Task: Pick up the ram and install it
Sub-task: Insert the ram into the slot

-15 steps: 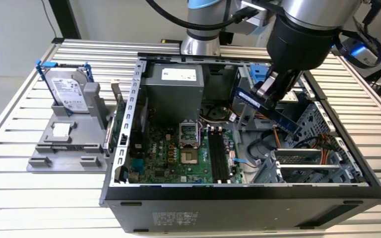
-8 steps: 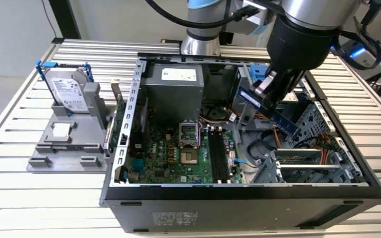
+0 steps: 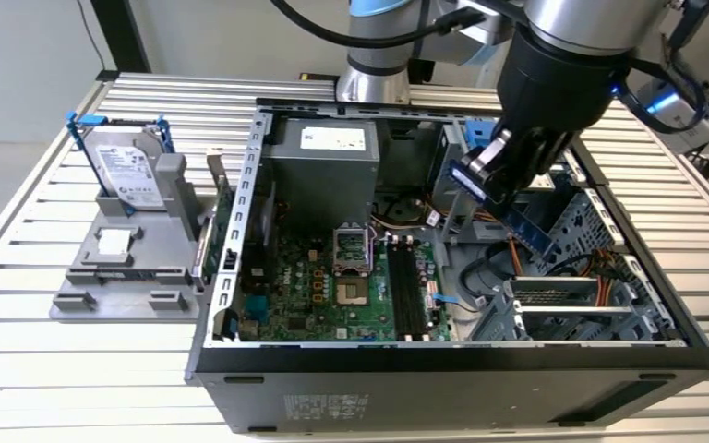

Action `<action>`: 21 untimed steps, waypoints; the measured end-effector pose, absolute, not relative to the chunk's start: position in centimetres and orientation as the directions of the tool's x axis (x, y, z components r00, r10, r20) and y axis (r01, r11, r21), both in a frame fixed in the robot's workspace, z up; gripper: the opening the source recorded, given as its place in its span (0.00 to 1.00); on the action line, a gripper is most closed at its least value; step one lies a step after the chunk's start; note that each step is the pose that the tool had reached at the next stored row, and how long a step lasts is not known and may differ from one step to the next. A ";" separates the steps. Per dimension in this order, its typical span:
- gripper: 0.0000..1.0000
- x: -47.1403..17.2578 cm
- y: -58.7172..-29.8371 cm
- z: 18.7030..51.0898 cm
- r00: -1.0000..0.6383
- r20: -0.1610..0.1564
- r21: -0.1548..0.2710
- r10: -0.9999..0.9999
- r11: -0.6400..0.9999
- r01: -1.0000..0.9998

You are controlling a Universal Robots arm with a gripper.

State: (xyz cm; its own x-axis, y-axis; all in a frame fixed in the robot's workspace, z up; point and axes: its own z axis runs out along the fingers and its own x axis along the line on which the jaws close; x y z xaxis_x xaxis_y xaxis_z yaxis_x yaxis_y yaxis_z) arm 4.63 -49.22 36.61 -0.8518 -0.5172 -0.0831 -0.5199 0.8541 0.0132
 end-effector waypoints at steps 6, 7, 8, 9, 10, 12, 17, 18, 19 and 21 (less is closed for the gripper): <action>0.00 4.6 -49.2 36.6 -0.892 -0.083 0.013 -0.444 0.895 -0.446; 0.00 4.6 -49.2 36.6 -0.898 -0.083 0.013 -0.432 0.900 -0.435; 0.00 4.6 -49.2 36.6 -0.903 -0.083 0.013 -0.421 0.906 -0.423; 0.00 4.6 -49.2 36.6 -0.908 -0.083 0.013 -0.410 0.911 -0.412; 0.00 4.6 -49.2 36.6 -0.913 -0.083 0.013 -0.400 0.915 -0.402; 0.00 4.4 -49.2 36.6 -0.918 -0.083 0.013 -0.387 0.921 -0.390; 0.00 3.9 -49.2 36.6 -0.932 -0.083 0.013 -0.352 0.935 -0.354; 0.00 3.8 -49.2 36.6 -0.935 -0.083 0.013 -0.344 0.938 -0.346; 0.00 3.8 -49.2 36.6 -0.938 -0.083 0.013 -0.337 0.941 -0.339; 0.00 3.6 -49.2 36.6 -0.943 -0.083 0.013 -0.322 0.946 -0.325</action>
